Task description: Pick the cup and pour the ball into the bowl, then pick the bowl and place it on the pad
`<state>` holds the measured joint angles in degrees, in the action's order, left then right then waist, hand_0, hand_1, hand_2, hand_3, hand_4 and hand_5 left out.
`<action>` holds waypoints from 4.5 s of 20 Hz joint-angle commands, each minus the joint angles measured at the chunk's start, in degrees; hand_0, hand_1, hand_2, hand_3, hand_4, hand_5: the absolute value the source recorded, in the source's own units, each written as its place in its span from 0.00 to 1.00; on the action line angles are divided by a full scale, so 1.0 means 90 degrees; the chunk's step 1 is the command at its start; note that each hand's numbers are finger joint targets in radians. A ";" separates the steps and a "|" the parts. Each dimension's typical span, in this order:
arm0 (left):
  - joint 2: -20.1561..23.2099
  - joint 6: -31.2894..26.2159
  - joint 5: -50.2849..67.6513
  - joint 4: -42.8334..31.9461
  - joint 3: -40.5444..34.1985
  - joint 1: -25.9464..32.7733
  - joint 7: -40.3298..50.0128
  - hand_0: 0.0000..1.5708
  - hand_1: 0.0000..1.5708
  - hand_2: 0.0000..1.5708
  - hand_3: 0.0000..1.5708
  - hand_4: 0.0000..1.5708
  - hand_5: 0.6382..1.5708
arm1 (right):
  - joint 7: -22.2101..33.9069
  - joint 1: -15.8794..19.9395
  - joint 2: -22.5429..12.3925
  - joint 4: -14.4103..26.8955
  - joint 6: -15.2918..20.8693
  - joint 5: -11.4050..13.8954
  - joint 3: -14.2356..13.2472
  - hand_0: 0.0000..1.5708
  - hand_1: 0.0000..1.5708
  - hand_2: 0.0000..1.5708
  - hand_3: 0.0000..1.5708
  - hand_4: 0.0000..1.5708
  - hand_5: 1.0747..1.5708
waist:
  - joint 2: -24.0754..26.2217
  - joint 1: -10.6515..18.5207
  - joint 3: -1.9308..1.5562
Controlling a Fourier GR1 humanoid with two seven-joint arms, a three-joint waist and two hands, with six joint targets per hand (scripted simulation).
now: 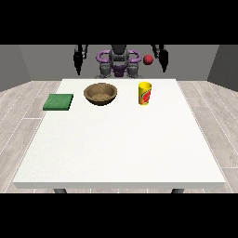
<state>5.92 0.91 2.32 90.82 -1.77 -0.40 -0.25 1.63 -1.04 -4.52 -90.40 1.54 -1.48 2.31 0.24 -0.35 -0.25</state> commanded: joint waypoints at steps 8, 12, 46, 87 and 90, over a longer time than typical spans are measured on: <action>-0.0622 -0.0460 0.0915 0.1142 0.0671 0.0868 0.0234 0.00 0.00 0.00 0.00 0.00 0.96 | -0.0276 -0.0742 0.0076 -0.0274 -0.0100 -0.0583 -0.0409 0.00 0.00 0.00 0.00 0.00 1.00 | 0.2010 0.0367 0.0020; -0.0644 0.0430 0.0714 0.1914 0.1901 0.1349 0.0385 0.00 0.00 0.00 0.00 0.00 0.95 | -0.0124 -0.0438 -0.0077 -0.0567 0.0108 -0.0494 -0.0682 0.00 0.00 0.00 0.00 0.00 0.99 | 0.1657 0.0491 0.0027; 0.0032 0.0245 -0.0281 -0.3088 -0.0672 -0.2233 -0.3461 0.00 0.00 0.00 0.00 0.00 0.66 | -0.2883 0.1936 -0.1256 0.2622 -0.1763 -0.1225 -0.2022 0.00 0.00 0.00 0.00 0.00 0.98 | -0.1523 -0.0297 0.0028; -0.0463 0.3326 -0.5636 -0.4827 0.2178 -0.3905 -0.0153 0.86 0.86 1.00 1.00 0.67 1.00 | -0.3244 0.1683 -0.2612 0.5576 -0.2364 -0.1150 -0.2845 0.00 0.00 0.00 0.00 0.00 0.98 | 0.0645 0.0692 0.0016; -0.0564 0.3176 -0.5847 -0.4636 0.2008 -0.4124 0.0385 0.86 0.86 1.00 1.00 0.67 1.00 | -0.3382 0.1753 -0.2709 0.5641 -0.2717 -0.1359 -0.2946 0.00 0.00 0.05 0.00 0.00 0.97 | 0.0362 0.0354 0.0022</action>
<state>2.80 31.39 -45.90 47.21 14.66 -35.49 -3.88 -27.57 14.95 -27.58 -41.83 -21.44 -12.96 -23.10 3.28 2.90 -0.10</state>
